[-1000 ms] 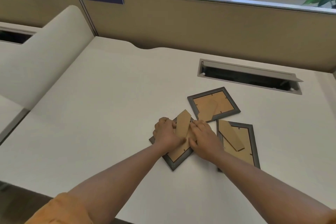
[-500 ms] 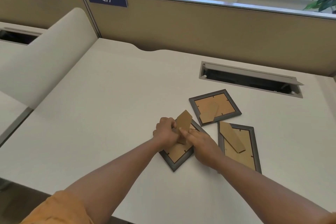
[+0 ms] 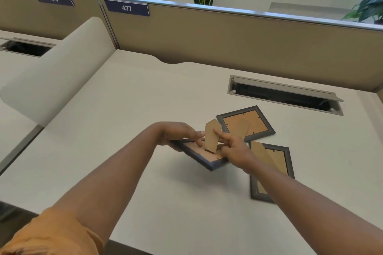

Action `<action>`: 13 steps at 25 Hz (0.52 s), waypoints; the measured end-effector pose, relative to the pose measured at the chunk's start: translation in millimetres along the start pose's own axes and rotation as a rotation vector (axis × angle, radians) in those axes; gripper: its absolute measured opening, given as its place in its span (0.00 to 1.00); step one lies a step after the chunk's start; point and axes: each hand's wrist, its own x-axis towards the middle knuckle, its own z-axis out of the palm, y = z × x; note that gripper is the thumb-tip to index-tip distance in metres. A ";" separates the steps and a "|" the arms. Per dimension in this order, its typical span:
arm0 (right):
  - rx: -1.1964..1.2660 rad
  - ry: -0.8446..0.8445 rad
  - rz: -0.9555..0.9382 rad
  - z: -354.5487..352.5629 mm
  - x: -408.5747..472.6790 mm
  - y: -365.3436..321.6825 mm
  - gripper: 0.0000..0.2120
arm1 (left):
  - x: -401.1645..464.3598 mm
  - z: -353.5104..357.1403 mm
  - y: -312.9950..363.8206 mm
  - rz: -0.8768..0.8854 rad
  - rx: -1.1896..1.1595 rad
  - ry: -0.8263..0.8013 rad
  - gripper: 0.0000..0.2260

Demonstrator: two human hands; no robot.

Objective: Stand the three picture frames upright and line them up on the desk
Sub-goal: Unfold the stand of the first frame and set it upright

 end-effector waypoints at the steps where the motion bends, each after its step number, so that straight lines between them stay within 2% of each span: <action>1: 0.110 -0.002 0.034 -0.9 0.6 -5.2 0.30 | -9.0 -6.7 6.8 0.011 0.015 -0.003 0.26; 3: 0.263 0.014 0.095 -1.4 0.4 -13.7 0.24 | -22.8 -15.0 20.0 0.027 0.087 0.033 0.30; 6: 0.327 0.014 0.137 0.6 3.0 -18.7 0.19 | -33.5 -17.6 36.6 0.052 0.251 0.077 0.32; 9: 0.366 -0.005 0.168 4.9 7.8 -19.2 0.18 | -36.6 -14.8 45.3 0.074 0.402 0.083 0.25; 13: 0.480 -0.041 0.167 15.0 15.2 -13.5 0.19 | -32.5 -12.7 45.4 0.101 0.479 0.238 0.19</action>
